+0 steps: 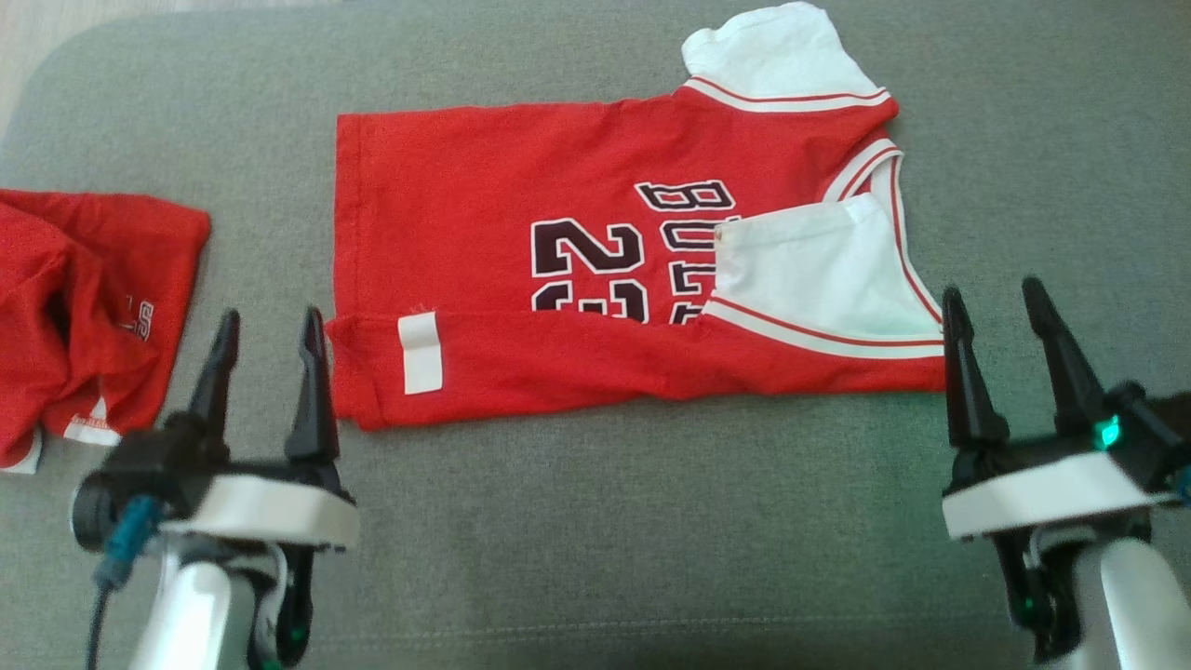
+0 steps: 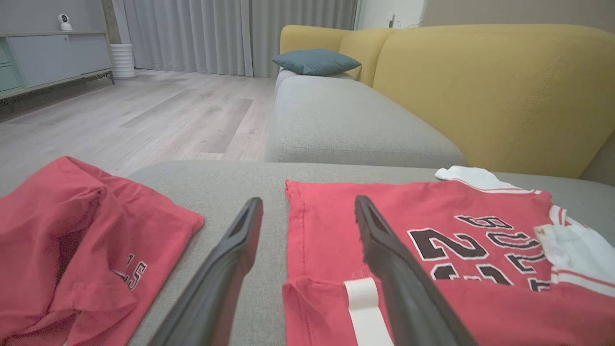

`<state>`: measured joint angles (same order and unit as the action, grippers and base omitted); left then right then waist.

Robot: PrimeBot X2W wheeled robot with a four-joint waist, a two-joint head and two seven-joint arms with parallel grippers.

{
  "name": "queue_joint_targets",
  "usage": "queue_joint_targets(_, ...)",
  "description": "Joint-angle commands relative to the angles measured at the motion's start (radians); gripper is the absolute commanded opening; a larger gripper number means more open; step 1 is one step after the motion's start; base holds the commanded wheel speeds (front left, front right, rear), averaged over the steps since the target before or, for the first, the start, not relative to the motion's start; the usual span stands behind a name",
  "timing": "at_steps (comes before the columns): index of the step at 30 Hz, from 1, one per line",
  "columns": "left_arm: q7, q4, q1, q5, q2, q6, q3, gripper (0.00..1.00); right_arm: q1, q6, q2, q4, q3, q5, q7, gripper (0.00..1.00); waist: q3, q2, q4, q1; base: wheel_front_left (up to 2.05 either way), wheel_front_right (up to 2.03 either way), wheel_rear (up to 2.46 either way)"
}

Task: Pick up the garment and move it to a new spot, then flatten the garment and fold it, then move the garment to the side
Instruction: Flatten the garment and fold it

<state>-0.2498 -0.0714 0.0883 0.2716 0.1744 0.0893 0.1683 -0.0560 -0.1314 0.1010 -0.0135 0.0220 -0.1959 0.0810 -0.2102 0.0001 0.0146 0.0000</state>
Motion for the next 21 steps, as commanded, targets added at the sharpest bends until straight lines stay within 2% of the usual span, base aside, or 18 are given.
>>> queue_joint_targets(1, -0.012, 0.037, 0.011, -0.015, 0.015, 0.008, -0.031, 1.0, 0.004, 0.001, -0.007, -0.051, 0.016, 0.006, -0.009, 1.0, 0.006, -0.0001, -0.004, 0.0, 0.0, 0.0, 0.0)
queue_joint_targets(13, -0.012, 0.034, -0.026, -0.025, 0.003, -0.006, -0.038, 1.0, 0.061, 0.001, -0.034, -0.099, -0.001, 0.011, -0.05, 1.0, 0.017, -0.0001, -0.015, 0.0, 0.0, 0.0, 0.0)
queue_joint_targets(17, -0.005, -0.019, -0.002, -0.012, 0.004, -0.033, -0.03, 1.0, 0.065, 0.001, -0.037, -0.08, -0.012, 0.009, -0.083, 1.0, 0.011, -0.0001, -0.015, 0.0, 0.0, 0.0, 0.0)
queue_joint_targets(21, 0.073, -0.118, 0.034, 0.027, 0.001, -0.065, -0.016, 1.0, 0.044, 0.001, -0.029, -0.022, -0.029, 0.003, -0.173, 1.0, -0.009, -0.0001, -0.018, 0.0, 0.0, 0.0, 0.0)
